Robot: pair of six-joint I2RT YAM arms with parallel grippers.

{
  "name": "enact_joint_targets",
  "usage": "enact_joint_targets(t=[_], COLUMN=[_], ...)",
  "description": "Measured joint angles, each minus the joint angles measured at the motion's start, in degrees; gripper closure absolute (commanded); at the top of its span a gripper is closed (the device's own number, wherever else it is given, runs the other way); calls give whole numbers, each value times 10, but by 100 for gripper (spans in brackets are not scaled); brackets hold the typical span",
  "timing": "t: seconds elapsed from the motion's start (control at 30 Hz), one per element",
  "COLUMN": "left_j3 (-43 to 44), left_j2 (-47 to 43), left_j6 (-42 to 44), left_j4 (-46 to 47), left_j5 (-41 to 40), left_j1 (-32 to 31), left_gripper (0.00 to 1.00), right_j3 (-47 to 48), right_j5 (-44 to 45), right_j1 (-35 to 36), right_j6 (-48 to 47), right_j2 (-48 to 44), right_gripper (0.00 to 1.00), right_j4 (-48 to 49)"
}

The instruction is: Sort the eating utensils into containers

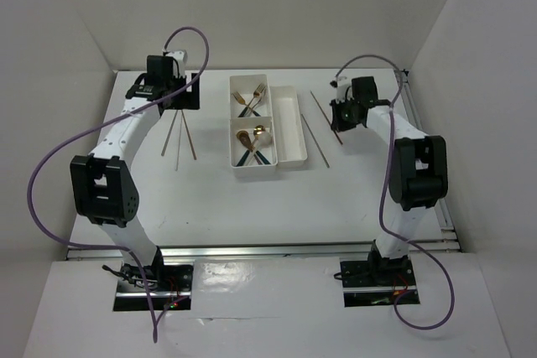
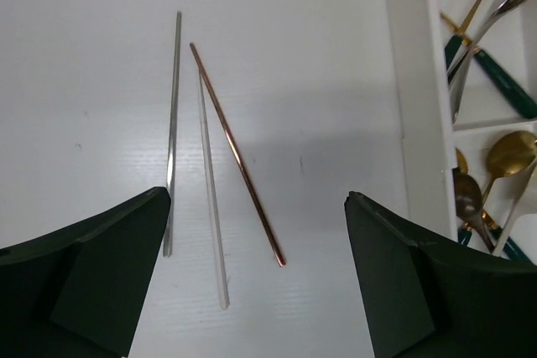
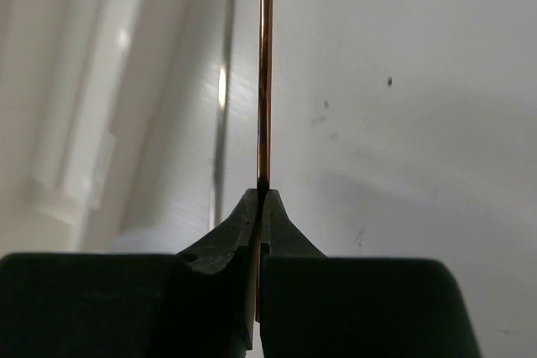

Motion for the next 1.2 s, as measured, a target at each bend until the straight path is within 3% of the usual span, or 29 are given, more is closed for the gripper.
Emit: enact_joint_targets(t=[0.17, 0.43, 0.87, 0.9, 0.93, 1.0, 1.07, 1.2], left_j3=[-39, -21, -17, -17, -17, -17, -17, -17], left_j2=[-2, -5, -16, -16, -16, -16, -16, -16], left_j6=[-13, -59, -65, -65, -65, -65, -65, -56], left_j4=[-1, -24, -30, -30, -30, -30, -30, -31], left_j5=[-17, -16, -10, -10, -10, -10, -10, -6], left_j1=[-3, 23, 35, 35, 35, 35, 36, 36], left_gripper=[0, 0, 0, 0, 0, 0, 0, 0], right_j3=[80, 173, 164, 162, 158, 148, 141, 139], right_j5=[-20, -65, -76, -81, -89, -102, -110, -116], right_j1=[28, 126, 128, 127, 125, 121, 116, 110], right_j6=[90, 237, 414, 418, 421, 428, 429, 421], right_j2=[-24, 0, 87, 88, 89, 90, 92, 93], right_gripper=[100, 100, 100, 93, 67, 48, 40, 40], right_j4=[16, 20, -17, -16, -15, -16, -15, -14])
